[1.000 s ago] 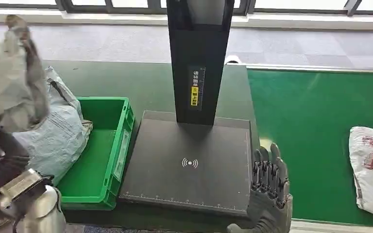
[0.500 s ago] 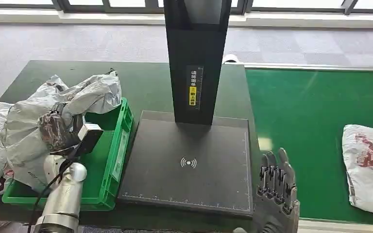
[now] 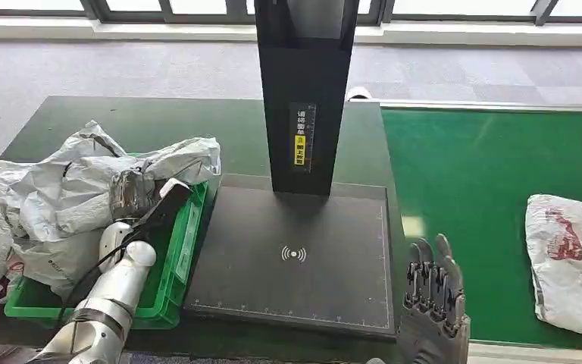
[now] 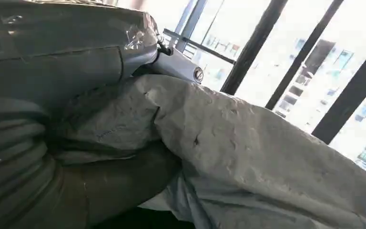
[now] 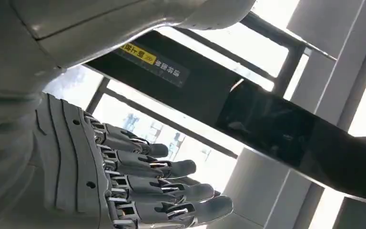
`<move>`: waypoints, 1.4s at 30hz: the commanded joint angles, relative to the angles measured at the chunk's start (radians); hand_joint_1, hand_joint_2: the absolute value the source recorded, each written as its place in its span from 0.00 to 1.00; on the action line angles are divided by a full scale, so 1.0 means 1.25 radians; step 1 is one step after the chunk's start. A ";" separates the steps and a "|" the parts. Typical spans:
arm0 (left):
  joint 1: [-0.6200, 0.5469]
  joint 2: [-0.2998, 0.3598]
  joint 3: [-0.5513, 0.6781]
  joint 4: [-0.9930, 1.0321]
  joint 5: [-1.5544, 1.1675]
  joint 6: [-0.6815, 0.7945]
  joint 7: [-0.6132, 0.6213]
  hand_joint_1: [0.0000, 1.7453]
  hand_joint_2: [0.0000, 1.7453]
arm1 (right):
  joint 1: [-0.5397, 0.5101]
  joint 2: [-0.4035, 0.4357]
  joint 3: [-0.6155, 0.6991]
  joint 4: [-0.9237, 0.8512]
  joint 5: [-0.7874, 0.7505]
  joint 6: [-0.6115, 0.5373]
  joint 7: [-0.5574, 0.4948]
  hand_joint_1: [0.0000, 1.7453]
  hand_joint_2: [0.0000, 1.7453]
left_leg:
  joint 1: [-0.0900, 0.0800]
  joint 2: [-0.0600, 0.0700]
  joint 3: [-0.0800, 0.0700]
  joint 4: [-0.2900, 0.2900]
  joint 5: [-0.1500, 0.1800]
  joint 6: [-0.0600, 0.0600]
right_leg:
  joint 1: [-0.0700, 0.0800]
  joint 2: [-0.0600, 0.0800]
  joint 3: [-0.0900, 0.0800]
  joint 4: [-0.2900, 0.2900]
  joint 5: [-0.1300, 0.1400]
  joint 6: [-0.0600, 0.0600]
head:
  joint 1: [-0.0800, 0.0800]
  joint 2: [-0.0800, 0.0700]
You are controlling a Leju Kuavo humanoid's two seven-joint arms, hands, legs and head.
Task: Moved the parcel from conveyor to table for the left to box.
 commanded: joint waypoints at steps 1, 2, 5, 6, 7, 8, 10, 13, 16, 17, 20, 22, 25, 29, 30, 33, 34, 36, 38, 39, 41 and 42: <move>0.003 -0.009 0.008 0.067 0.052 -0.011 -0.035 0.00 0.00 | 0.002 -0.012 0.019 0.007 0.018 0.003 -0.007 0.00 1.00 | 0.000 0.000 0.000 -0.003 0.001 0.000 | 0.000 0.000 0.000 -0.003 0.002 -0.001 | 0.000 0.000; 0.010 -0.015 0.021 0.045 0.080 -0.020 -0.054 0.00 0.00 | 0.001 -0.008 0.019 0.009 0.023 0.003 -0.007 0.00 1.00 | 0.000 0.000 0.000 -0.001 0.000 0.000 | 0.000 0.000 0.000 -0.001 0.000 0.000 | 0.000 0.000; 0.028 -0.037 0.060 -0.022 0.174 -0.060 -0.116 0.00 0.00 | 0.005 0.000 0.017 0.008 0.032 0.003 -0.007 0.00 1.00 | 0.000 0.000 0.000 -0.001 0.000 0.000 | 0.000 0.000 0.000 -0.001 0.001 0.000 | 0.000 0.000; 0.042 -0.045 0.071 -0.059 0.217 -0.089 -0.137 0.00 0.00 | 0.008 0.002 0.015 0.009 0.033 0.003 -0.007 0.00 1.00 | 0.000 0.001 0.000 -0.003 0.001 0.000 | 0.000 0.001 0.000 -0.003 0.002 -0.001 | 0.000 0.000; 0.055 -0.052 0.072 -0.094 0.249 -0.117 -0.144 0.00 0.00 | 0.008 0.001 0.014 0.010 0.031 0.003 -0.007 0.00 1.00 | 0.000 0.000 0.000 -0.001 0.000 0.000 | 0.000 0.001 0.000 -0.001 0.001 0.000 | 0.000 0.000; 0.057 -0.054 0.076 -0.101 0.261 -0.125 -0.144 0.00 0.00 | 0.008 0.002 0.014 0.010 0.031 0.003 -0.007 0.00 1.00 | 0.000 0.001 0.000 -0.002 0.001 0.000 | 0.000 0.001 0.000 -0.002 0.001 -0.001 | 0.000 0.000; 0.057 -0.054 0.076 -0.101 0.261 -0.125 -0.144 0.00 0.00 | 0.008 0.002 0.014 0.010 0.031 0.003 -0.007 0.00 1.00 | 0.000 0.001 0.000 -0.002 0.001 0.000 | 0.000 0.002 0.000 -0.003 0.001 -0.001 | 0.000 0.000; 0.066 -0.063 0.091 -0.129 0.325 -0.178 -0.161 0.00 0.00 | 0.009 0.002 0.012 0.008 0.029 0.003 -0.007 0.00 1.00 | 0.000 0.001 0.000 -0.001 0.000 0.000 | 0.000 0.001 0.000 -0.001 0.000 0.000 | 0.000 0.000; 0.091 -0.081 0.107 -0.194 0.466 -0.267 -0.177 0.00 0.00 | 0.013 0.009 0.005 0.005 0.034 0.003 -0.007 0.00 1.00 | 0.000 0.002 -0.001 -0.002 0.000 0.001 | 0.000 0.002 -0.001 -0.002 0.001 -0.001 | 0.000 0.000; 0.099 -0.091 0.116 -0.218 0.505 -0.279 -0.187 0.00 0.00 | 0.016 0.014 -0.001 0.006 0.032 0.003 -0.007 0.00 1.00 | 0.000 0.001 0.000 -0.001 0.000 0.001 | 0.000 0.001 -0.001 -0.001 0.001 0.000 | 0.000 0.000; 0.115 -0.099 0.113 -0.258 0.532 -0.269 -0.194 0.00 0.00 | 0.018 0.017 -0.003 0.007 0.033 0.003 -0.007 0.00 1.00 | 0.000 0.001 -0.001 -0.002 0.001 0.001 | 0.000 0.002 -0.001 -0.002 0.001 -0.001 | 0.000 0.000; 0.143 -0.115 0.110 -0.333 0.579 -0.264 -0.210 0.00 0.00 | 0.022 0.023 -0.005 0.007 0.041 0.003 -0.007 0.00 1.00 | 0.000 0.001 -0.001 -0.002 0.001 0.001 | 0.000 0.002 -0.001 -0.003 0.002 -0.001 | 0.000 0.000; 0.143 -0.115 0.110 -0.333 0.579 -0.264 -0.210 0.00 0.00 | 0.022 0.023 -0.005 0.007 0.041 0.003 -0.007 0.00 1.00 | 0.001 0.001 -0.002 -0.001 0.000 0.001 | 0.001 0.001 -0.001 -0.002 0.001 -0.001 | 0.000 0.000; 0.143 -0.115 0.110 -0.333 0.579 -0.264 -0.210 0.00 0.00 | 0.022 0.023 -0.005 0.007 0.041 0.003 -0.007 0.00 1.00 | 0.000 0.000 -0.002 0.000 0.000 0.001 | 0.000 0.001 -0.001 -0.001 0.000 0.000 | 0.000 0.000; 0.143 -0.115 0.110 -0.333 0.579 -0.264 -0.210 0.00 0.00 | 0.022 0.023 -0.005 0.007 0.041 0.003 -0.007 0.00 1.00 | 0.001 0.001 -0.002 -0.001 0.000 0.001 | 0.001 0.001 -0.002 -0.001 0.001 -0.001 | 0.000 0.000; 0.221 -0.148 0.093 -0.520 0.650 -0.146 -0.278 0.00 0.00 | 0.009 0.032 0.000 0.027 0.041 0.003 -0.007 0.00 1.00 | 0.000 0.001 -0.002 0.000 0.000 0.001 | 0.000 0.002 -0.002 -0.001 0.000 0.000 | 0.000 0.000; 0.259 -0.159 0.080 -0.622 0.684 -0.128 -0.278 0.00 0.00 | 0.004 0.037 -0.003 0.038 0.038 0.003 -0.007 0.00 1.00 | 0.001 0.002 -0.002 -0.001 0.000 0.001 | 0.001 0.003 -0.002 -0.002 0.001 -0.001 | 0.000 0.000; 0.375 -0.140 -0.049 -0.888 0.733 -0.112 -0.278 0.00 0.00 | 0.010 0.052 -0.056 0.082 0.018 0.003 -0.007 0.00 1.00 | 0.001 0.005 -0.003 -0.001 -0.001 0.001 | 0.001 0.005 -0.003 -0.001 0.001 -0.001 | 0.000 0.000; 0.420 -0.132 -0.115 -0.929 0.745 -0.119 -0.278 0.00 0.00 | 0.025 0.044 -0.090 0.095 -0.015 0.003 -0.007 0.00 1.00 | 0.002 0.007 -0.003 0.000 -0.002 0.001 | 0.002 0.007 -0.005 -0.001 0.001 -0.001 | 0.000 0.000; 0.441 -0.114 -0.163 -0.936 0.766 -0.164 -0.278 0.00 0.00 | 0.045 0.044 -0.133 0.111 -0.028 0.003 -0.007 0.00 1.00 | 0.001 0.005 -0.004 0.000 -0.001 0.000 | 0.002 0.005 -0.005 -0.001 0.000 0.000 | 0.000 0.000; 0.463 -0.099 -0.212 -0.929 0.787 -0.222 -0.278 0.00 0.00 | 0.087 0.052 -0.216 0.157 -0.044 0.003 -0.007 0.00 1.00 | 0.000 0.001 -0.003 -0.002 0.000 0.001 | 0.001 0.001 -0.003 -0.002 0.000 0.000 | 0.000 0.000; 0.463 -0.099 -0.212 -0.929 0.787 -0.222 -0.278 0.00 0.00 | 0.087 0.052 -0.216 0.157 -0.044 0.003 -0.007 0.00 1.00 | 0.000 -0.001 -0.003 -0.001 -0.001 0.002 | 0.001 -0.001 -0.002 -0.003 -0.001 0.000 | 0.000 0.000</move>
